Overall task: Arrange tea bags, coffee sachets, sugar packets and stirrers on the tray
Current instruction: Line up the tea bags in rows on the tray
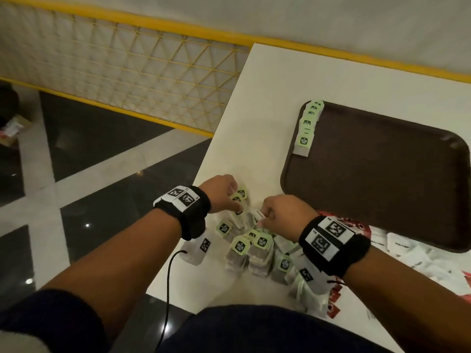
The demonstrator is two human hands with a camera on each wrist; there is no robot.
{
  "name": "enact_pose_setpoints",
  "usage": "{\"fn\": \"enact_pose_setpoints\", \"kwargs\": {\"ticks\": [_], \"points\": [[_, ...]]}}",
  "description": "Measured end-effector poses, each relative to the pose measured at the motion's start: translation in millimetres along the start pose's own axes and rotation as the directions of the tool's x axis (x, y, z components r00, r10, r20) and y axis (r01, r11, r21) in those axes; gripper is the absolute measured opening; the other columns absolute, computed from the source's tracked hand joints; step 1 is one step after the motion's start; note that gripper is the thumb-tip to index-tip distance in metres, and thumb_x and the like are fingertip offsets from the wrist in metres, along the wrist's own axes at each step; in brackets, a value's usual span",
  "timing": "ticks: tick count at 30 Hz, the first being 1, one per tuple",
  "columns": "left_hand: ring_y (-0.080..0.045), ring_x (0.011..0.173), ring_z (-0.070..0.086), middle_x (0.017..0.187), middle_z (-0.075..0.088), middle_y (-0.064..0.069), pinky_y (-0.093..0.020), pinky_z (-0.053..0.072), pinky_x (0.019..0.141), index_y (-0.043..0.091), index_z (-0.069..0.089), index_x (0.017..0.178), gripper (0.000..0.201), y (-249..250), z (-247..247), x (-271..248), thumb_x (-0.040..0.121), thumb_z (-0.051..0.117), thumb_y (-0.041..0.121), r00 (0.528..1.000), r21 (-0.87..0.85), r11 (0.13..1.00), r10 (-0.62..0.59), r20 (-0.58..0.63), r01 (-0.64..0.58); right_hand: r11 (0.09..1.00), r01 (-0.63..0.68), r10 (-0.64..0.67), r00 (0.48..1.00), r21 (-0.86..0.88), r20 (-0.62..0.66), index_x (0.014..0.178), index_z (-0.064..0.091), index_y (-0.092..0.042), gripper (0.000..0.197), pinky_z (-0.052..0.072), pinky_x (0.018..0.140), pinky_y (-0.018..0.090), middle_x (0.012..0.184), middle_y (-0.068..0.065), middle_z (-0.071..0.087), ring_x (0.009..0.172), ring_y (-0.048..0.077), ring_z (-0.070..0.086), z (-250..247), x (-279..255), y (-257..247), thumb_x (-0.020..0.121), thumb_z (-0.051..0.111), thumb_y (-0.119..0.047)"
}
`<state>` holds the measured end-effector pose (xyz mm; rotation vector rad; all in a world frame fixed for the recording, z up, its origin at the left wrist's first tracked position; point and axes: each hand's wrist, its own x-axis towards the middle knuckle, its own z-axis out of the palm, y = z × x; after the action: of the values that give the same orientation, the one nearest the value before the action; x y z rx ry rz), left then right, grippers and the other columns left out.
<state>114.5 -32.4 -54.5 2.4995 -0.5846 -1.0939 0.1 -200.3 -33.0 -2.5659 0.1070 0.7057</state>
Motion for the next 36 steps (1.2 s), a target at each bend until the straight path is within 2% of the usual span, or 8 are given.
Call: {"fn": "enact_pose_setpoints", "kwargs": {"ticks": [5,11,17,20,23,26,31,36], "points": [[-0.022,0.091,0.056,0.105,0.058,-0.003,-0.031,0.045,0.073,0.016,0.049,0.116,0.058,4,13,3,0.071,0.085,0.022,0.997,-0.014,1.000,-0.015,-0.071,0.014,1.000,-0.002,0.002,1.000,-0.003,-0.004,0.097,0.065,-0.012,0.016,0.044,0.075,0.029,0.096,0.003,0.065,0.091,0.022,0.060,1,5,3,0.090,0.063,-0.026],[-0.020,0.083,0.053,0.091,0.057,0.000,-0.026,0.037,0.061,0.018,0.055,0.096,0.027,0,2,6,0.080,0.076,0.027,0.994,0.022,0.998,0.055,-0.092,-0.054,0.970,-0.054,0.066,0.997,0.237,-0.043,0.096,0.065,-0.011,0.010,0.043,0.069,0.026,0.084,-0.002,0.059,0.080,0.020,0.059,-9,2,18,0.090,0.065,-0.019],[-0.014,0.078,0.055,0.087,0.060,0.003,-0.022,0.041,0.064,0.020,0.061,0.093,0.010,16,-23,2,0.092,0.065,0.029,0.969,-0.141,0.964,0.206,-0.138,-0.225,0.764,-0.026,0.120,0.988,0.644,-0.102,0.097,0.064,0.002,0.016,0.044,0.051,0.014,0.076,0.008,0.063,0.057,0.008,0.059,-30,-6,32,0.092,0.065,-0.013],[-0.018,0.078,0.059,0.087,0.063,-0.005,-0.033,0.049,0.071,0.023,0.059,0.091,0.007,35,-31,6,0.092,0.063,0.029,0.967,-0.336,0.909,0.210,-0.144,-0.247,0.620,-0.005,0.153,0.981,0.785,-0.115,0.098,0.063,0.005,0.017,0.045,0.052,0.016,0.073,0.007,0.060,0.058,0.008,0.058,-43,-8,38,0.092,0.064,-0.011],[-0.029,0.094,0.065,0.101,0.062,-0.015,-0.044,0.057,0.085,0.022,0.055,0.093,0.004,56,-32,13,0.094,0.054,0.025,0.970,-0.517,0.821,0.219,-0.106,-0.242,0.567,0.041,0.171,0.971,0.823,-0.166,0.098,0.065,0.001,0.014,0.046,0.055,0.017,0.072,0.000,0.063,0.061,0.006,0.058,-52,-8,42,0.093,0.063,-0.013],[-0.027,0.095,0.062,0.100,0.055,-0.012,-0.043,0.059,0.081,0.016,0.050,0.096,0.005,77,-29,19,0.100,0.048,0.014,0.972,-0.657,0.724,0.227,-0.060,-0.210,0.517,0.065,0.201,0.960,0.854,-0.195,0.096,0.067,-0.005,0.010,0.046,0.057,0.021,0.075,0.001,0.066,0.066,0.011,0.060,-57,-4,46,0.093,0.062,-0.013],[-0.021,0.082,0.065,0.096,0.055,-0.007,-0.039,0.060,0.074,0.009,0.050,0.106,0.011,97,-22,23,0.101,0.049,0.019,0.979,-0.828,0.543,0.202,-0.033,-0.140,0.502,0.055,0.290,0.930,0.863,-0.228,0.096,0.068,-0.010,0.007,0.050,0.063,0.025,0.081,0.011,0.069,0.068,0.015,0.063,-59,1,53,0.094,0.061,-0.011],[-0.014,0.081,0.066,0.098,0.060,-0.007,-0.029,0.058,0.070,0.010,0.050,0.110,0.028,99,-17,31,0.089,0.067,0.004,0.959,-0.752,0.609,0.264,-0.107,-0.251,0.490,0.063,0.335,0.907,0.870,-0.254,0.105,0.064,0.003,0.017,0.055,0.060,0.023,0.088,0.021,0.072,0.064,0.014,0.067,-63,6,57,0.092,0.064,-0.007]]}}
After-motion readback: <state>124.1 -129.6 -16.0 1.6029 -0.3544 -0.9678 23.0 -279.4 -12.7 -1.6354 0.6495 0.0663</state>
